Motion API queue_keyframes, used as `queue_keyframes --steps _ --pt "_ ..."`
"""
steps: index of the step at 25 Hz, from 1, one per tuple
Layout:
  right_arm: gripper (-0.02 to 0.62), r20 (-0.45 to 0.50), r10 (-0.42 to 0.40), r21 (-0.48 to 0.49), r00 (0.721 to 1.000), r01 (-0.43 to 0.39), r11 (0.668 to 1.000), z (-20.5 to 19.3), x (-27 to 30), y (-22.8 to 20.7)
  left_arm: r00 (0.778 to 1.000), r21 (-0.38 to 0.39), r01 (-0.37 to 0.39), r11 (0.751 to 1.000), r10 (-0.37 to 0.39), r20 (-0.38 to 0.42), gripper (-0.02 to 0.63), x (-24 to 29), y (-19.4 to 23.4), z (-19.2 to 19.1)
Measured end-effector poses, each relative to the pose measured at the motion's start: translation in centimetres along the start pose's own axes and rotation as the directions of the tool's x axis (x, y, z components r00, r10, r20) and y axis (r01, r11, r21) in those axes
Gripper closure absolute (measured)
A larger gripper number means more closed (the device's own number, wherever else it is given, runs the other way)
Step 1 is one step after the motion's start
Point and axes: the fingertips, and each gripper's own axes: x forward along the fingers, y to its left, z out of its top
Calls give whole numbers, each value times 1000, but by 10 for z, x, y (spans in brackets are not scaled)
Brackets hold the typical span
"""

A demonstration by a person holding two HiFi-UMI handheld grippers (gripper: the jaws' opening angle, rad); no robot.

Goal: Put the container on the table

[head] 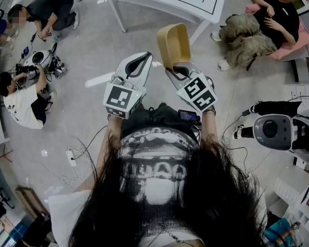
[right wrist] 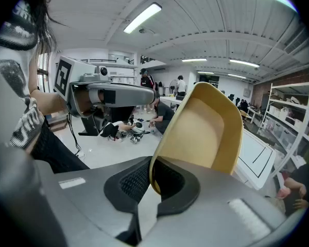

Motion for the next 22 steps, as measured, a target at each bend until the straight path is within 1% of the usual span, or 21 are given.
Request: queue_keyframes --steps 5,14,19,22 --pt "580 -1 4 -11 1000 -4 1000 -10 3 -5 1000 4 7 1000 -7 6 606 9 -8 -7" --pt "580 -5 22 -4 1000 -22 1000 -13 7 -19 1000 -10 -4 1000 4 -8 606 26 -3 -9" --pt "580 12 41 -5 999 -41 999 -17 8 -25 1000 -2 -19 1000 19 -23 606 33 -6 -13" --pt "580 -8 51 -12 999 -52 999 -29 4 -32 999 -11 -32 999 32 -18 606 42 -11 -14"
